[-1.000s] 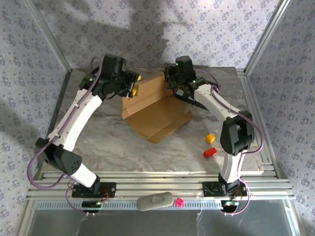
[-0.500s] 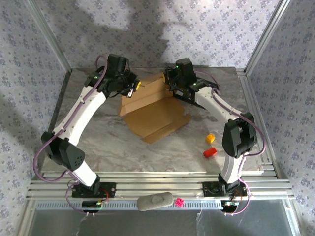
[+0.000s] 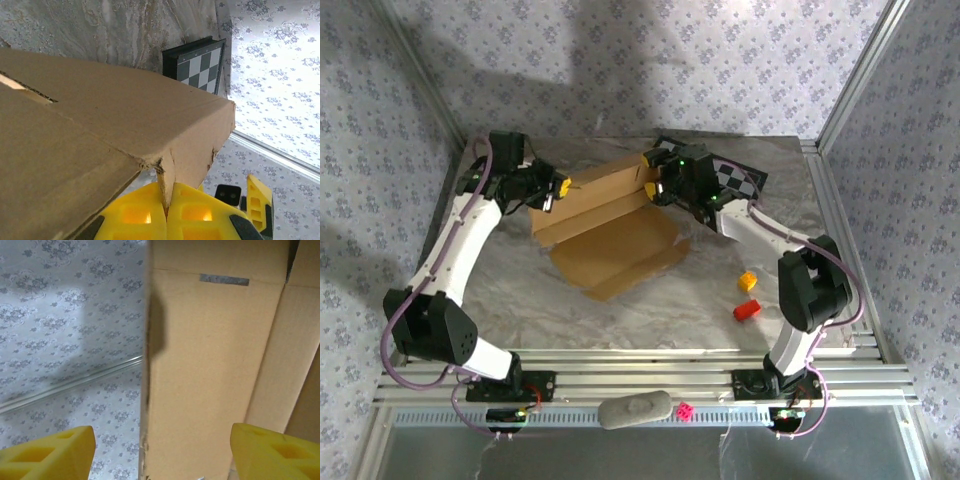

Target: Fold the paper box

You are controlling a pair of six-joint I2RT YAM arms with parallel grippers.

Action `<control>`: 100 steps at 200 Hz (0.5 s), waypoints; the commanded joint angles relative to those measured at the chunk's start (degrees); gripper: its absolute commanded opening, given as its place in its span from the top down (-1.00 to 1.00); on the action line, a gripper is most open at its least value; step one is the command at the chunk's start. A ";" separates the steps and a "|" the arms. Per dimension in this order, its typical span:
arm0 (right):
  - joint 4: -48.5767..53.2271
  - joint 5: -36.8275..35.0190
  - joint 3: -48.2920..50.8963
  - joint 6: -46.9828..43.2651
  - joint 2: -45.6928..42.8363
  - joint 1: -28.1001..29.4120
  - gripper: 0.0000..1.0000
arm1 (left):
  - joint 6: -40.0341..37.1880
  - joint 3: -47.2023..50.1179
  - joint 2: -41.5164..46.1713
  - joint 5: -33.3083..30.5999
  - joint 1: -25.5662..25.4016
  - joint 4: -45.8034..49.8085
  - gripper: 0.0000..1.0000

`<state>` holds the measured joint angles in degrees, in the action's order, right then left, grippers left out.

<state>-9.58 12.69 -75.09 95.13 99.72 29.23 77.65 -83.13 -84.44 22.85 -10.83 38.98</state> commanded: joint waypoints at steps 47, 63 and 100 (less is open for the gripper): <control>-7.90 4.35 -6.66 0.41 8.47 0.80 -0.41 | -7.24 1.28 1.18 9.04 3.16 -1.78 1.00; -10.75 4.26 -8.24 1.04 11.18 0.82 -0.28 | -7.66 1.63 1.24 9.30 3.31 -1.58 1.00; -9.68 5.42 -14.93 0.97 17.07 0.88 0.19 | -7.95 2.95 2.00 9.51 4.21 -1.52 1.00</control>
<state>-17.47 16.75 -85.38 95.90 113.84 29.74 71.55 -80.71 -84.42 30.41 -7.60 38.17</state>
